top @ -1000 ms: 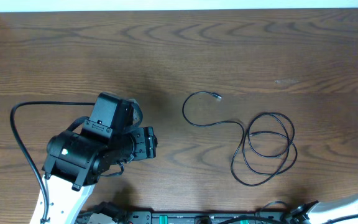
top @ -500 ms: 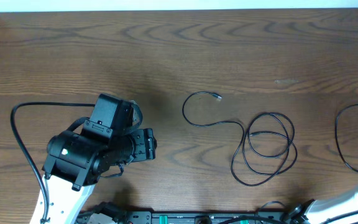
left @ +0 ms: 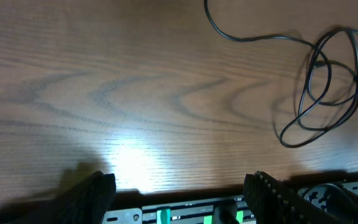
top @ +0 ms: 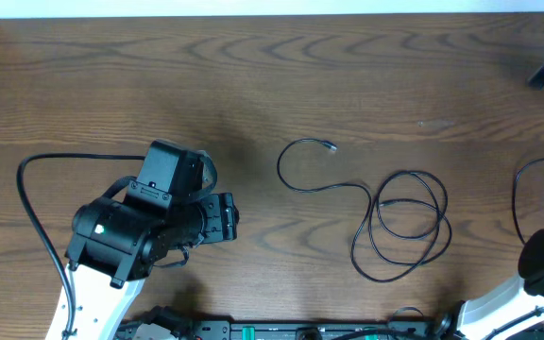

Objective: Untangle cables
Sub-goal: 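Move the right gripper to the remaining black cable coil and grasp it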

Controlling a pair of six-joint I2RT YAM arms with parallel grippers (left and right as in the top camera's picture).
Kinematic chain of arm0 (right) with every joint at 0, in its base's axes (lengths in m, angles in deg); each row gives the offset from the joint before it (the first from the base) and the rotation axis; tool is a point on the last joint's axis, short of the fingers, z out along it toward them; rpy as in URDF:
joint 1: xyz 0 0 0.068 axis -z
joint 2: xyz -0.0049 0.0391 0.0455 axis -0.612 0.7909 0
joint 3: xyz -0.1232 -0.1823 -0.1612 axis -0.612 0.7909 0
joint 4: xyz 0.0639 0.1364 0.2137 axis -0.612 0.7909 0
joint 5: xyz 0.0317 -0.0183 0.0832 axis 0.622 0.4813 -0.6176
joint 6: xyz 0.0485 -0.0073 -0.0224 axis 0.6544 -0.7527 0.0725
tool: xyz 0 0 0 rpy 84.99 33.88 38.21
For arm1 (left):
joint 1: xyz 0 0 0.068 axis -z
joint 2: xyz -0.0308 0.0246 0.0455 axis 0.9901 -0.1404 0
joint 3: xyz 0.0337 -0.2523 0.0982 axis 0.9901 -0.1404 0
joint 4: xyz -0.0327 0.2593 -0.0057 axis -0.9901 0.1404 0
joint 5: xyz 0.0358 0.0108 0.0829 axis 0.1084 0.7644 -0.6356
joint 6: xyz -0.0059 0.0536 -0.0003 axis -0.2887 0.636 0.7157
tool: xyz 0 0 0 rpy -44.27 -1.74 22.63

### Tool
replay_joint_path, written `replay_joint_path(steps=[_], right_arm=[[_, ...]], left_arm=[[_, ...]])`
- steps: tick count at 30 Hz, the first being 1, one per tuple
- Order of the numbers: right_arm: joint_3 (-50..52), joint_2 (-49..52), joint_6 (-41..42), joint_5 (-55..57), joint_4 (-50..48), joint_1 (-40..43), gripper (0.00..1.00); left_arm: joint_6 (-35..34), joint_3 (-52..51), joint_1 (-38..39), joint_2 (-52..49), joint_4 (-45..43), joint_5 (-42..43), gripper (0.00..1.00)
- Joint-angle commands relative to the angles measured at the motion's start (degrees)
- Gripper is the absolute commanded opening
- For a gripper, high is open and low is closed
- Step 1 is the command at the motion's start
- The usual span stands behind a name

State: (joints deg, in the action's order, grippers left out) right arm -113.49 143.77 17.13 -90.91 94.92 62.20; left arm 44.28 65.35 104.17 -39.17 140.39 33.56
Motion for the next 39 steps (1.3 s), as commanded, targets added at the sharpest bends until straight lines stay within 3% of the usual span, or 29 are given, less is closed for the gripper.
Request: replay_joint_path(steps=[1, 4, 8, 15, 20, 29, 39], right_arm=[[3.32, -0.98, 9.77, 10.73, 3.56, -0.13, 0.99], [8.98, -1.01, 12.85, 10.49, 5.29, -0.04, 0.99], [16.13, -1.01, 10.49, 7.78, 3.91, -0.15, 0.99], [28.87, -1.01, -16.92, -14.05, -1.14, -3.58, 0.99], [35.91, -1.01, -22.43, -14.1, -1.92, -8.48, 0.99], [44.37, -1.01, -23.06, -13.64, -5.14, -20.87, 0.99], [50.51, -1.01, -16.22, -13.29, -13.81, -33.07, 0.99]], left_arm=[[1.03, 0.83, 0.07, -0.07, 0.87, -1.09, 0.73], [2.99, 0.83, 0.07, -0.07, 1.36, -1.07, 0.77], [4.72, 0.83, 0.07, -0.07, 1.44, -1.09, 0.78], [4.87, 0.83, 0.07, -0.07, 1.42, -1.11, 0.78], [4.87, 0.83, 0.07, -0.07, 1.42, -1.11, 0.78], [4.87, 0.83, 0.07, -0.07, 1.49, -1.09, 0.79], [5.11, 0.83, 0.07, -0.07, 1.49, -1.11, 0.79]])
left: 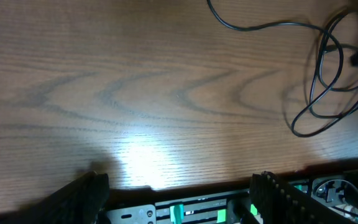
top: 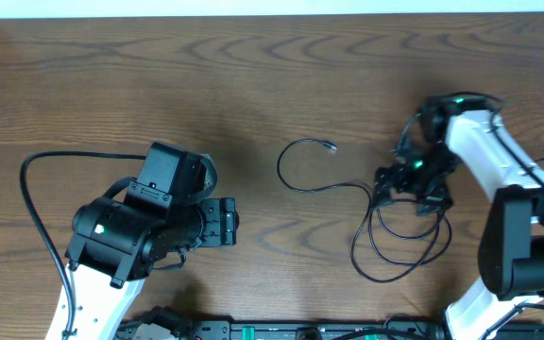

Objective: Untangle cables
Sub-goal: 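Move the right gripper to the remaining black cable coil and grasp it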

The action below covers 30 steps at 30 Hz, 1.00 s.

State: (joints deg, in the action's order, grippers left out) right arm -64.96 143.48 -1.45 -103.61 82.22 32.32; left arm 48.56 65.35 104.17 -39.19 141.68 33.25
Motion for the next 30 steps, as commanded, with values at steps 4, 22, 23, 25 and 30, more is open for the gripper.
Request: replay_joint_path(steps=[4, 22, 23, 25, 30], right_arm=[[4.22, -0.72, 3.96, -0.79, -4.83, -8.07, 0.99], [5.7, -0.72, 19.12, 15.72, -12.7, -22.05, 0.99], [5.7, -0.72, 20.96, 17.51, -12.33, -22.05, 0.99], [5.75, -0.72, 25.11, 20.96, -11.69, -21.97, 0.99], [5.75, -0.72, 28.87, 21.81, -12.15, -21.97, 0.99]], left_arm=[[0.81, 0.83, 0.07, -0.04, 0.2, -0.79, 0.79], [0.81, 0.83, 0.07, -0.04, 1.44, -0.79, 0.79], [0.81, 0.83, 0.07, -0.04, 1.46, -0.79, 0.79], [0.81, 0.83, 0.07, -0.04, 1.46, -0.79, 0.79], [0.81, 0.83, 0.07, -0.04, 1.46, -0.79, 0.79]])
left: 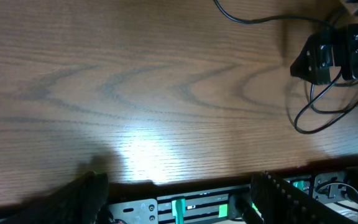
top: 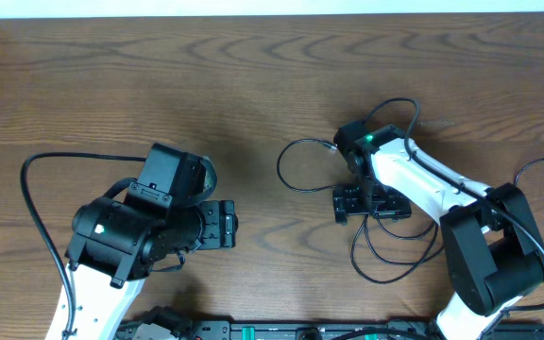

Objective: Untangle cables
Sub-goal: 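Move the right gripper to the remaining black cable coil and grasp it, then lift the black coil and carry it off the table's right edge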

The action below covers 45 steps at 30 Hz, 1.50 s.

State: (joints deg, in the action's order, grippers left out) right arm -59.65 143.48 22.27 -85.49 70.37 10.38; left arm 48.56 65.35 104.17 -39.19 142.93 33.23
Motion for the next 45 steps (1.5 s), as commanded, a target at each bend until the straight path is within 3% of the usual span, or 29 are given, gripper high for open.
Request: replay_joint_path(steps=[1, 6, 15, 18, 22, 26, 37, 45], right_arm=[[0.44, -0.72, 5.16, 3.69, -0.5, -0.02, 0.99], [1.7, -0.72, 5.14, 3.72, -2.47, -0.13, 0.99], [11.89, -0.72, 5.11, 3.32, -15.5, -0.13, 0.98], [13.66, -0.72, 5.09, 3.32, -17.79, -0.15, 0.77], [14.88, -0.72, 5.09, 3.19, -19.47, -0.09, 0.3], [14.95, -0.72, 5.11, 3.04, -19.58, -0.13, 0.01], [12.28, -0.74, 3.5, 1.66, -17.51, 0.04, 0.01], [-10.47, -3.3, -5.07, 3.34, -1.05, 2.56, 0.01]], left_arm=[[0.81, 0.83, 0.07, -0.04, 0.22, -0.76, 0.79], [0.81, 0.83, 0.07, -0.04, 0.22, -0.76, 0.79], [0.81, 0.83, 0.07, -0.04, 0.22, -0.76, 0.79], [0.81, 0.83, 0.07, -0.04, 0.22, -0.76, 0.79], [0.79, 0.83, 0.07, -0.04, 0.22, -0.76, 0.79], [0.79, 0.83, 0.07, -0.04, 0.22, -0.76, 0.79], [0.79, 0.83, 0.07, -0.04, 0.22, -0.74, 0.79], [0.79, 0.83, 0.07, -0.04, 0.22, -0.74, 0.79]])
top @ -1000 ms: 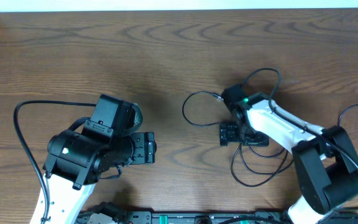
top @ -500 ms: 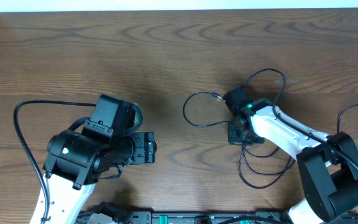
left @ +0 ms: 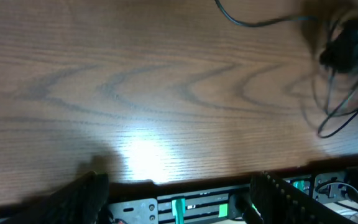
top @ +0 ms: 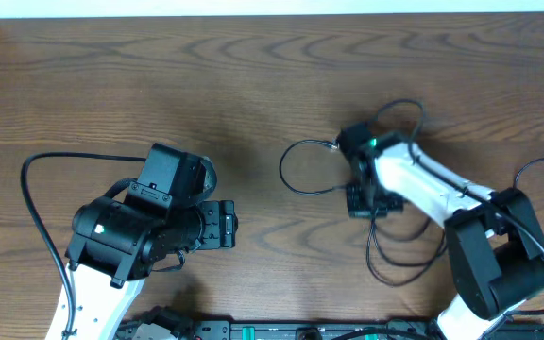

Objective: Untangle cables
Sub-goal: 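Lift the black coil and carry it off the table's right edge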

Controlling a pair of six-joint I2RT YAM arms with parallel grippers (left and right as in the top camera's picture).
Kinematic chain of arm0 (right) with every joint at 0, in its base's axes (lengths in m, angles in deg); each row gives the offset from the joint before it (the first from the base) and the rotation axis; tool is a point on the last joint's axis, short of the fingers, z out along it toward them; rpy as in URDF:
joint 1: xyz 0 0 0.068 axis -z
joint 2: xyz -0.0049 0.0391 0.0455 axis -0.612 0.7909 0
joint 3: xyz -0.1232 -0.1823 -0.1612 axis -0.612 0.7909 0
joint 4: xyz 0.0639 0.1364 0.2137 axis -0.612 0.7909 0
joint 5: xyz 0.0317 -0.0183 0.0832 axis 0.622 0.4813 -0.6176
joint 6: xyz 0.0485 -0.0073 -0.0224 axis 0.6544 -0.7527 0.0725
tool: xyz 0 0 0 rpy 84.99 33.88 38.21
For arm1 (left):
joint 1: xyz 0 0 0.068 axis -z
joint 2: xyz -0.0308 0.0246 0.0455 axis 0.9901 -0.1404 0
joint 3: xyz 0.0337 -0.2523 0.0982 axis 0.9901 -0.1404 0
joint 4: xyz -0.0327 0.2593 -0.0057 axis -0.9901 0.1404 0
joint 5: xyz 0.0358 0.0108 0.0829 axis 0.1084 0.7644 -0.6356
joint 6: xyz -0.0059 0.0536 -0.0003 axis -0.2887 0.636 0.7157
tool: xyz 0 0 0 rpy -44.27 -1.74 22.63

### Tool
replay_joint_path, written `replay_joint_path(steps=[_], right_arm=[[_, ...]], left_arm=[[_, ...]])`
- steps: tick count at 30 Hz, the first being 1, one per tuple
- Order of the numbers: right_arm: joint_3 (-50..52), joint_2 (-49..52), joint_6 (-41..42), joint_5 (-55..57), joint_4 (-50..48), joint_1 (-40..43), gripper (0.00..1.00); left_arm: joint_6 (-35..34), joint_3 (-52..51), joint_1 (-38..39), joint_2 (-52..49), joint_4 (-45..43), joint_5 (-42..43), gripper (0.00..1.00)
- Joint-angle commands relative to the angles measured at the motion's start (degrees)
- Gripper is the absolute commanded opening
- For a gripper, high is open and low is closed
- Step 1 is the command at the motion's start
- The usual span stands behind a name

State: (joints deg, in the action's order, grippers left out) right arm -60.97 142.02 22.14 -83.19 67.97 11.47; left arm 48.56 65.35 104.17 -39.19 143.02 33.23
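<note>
A thin black cable (top: 296, 179) lies on the wooden table (top: 253, 76): one open loop ends in a small connector (top: 329, 145), and several overlapping loops (top: 409, 255) lie to its right. My right gripper (top: 367, 199) is down on the cable where the two parts meet and looks shut on it. In the left wrist view the cable (left: 253, 22) shows at the top right, with the right gripper (left: 347, 46) a dark blur over it. My left gripper (left: 179, 185) stands open and empty over bare wood, far left of the cable.
The left arm's own black lead (top: 28, 194) curves across the table's left side. More dark leads (top: 519, 189) lie at the right edge. A metal rail with green parts (left: 179, 208) runs along the table's front edge.
The right gripper's jaws were spread wide over the cable and now look closed on it, slightly further right. The cable's right loops have shifted right. The left arm has not moved.
At first only the left arm was over the table, and the cable lay untouched. Then the right arm was over the coiled loops on the right. Then its gripper was spread at the cable's middle, and now it is closed there with the loops displaced.
</note>
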Motion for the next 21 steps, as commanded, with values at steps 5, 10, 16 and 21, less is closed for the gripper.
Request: replay_joint_path(steps=[5, 10, 16, 21], right_arm=[[-26.45, -2.14, -11.69, 3.3, 7.48, 4.02, 0.01], [-39.5, -2.16, -18.75, 9.9, 9.07, 6.71, 0.01], [-49.96, -2.16, -19.8, 23.85, 6.78, 12.41, 0.01], [-52.61, -2.16, -21.57, 23.82, 3.06, 22.49, 0.01]], left_arm=[[0.79, 0.83, 0.07, -0.04, 0.13, -0.74, 0.79], [0.79, 0.83, 0.07, -0.04, 0.15, -0.74, 0.79], [0.79, 0.83, 0.07, -0.04, 0.13, -0.74, 0.79], [0.79, 0.83, 0.07, -0.04, 0.13, -0.74, 0.79]])
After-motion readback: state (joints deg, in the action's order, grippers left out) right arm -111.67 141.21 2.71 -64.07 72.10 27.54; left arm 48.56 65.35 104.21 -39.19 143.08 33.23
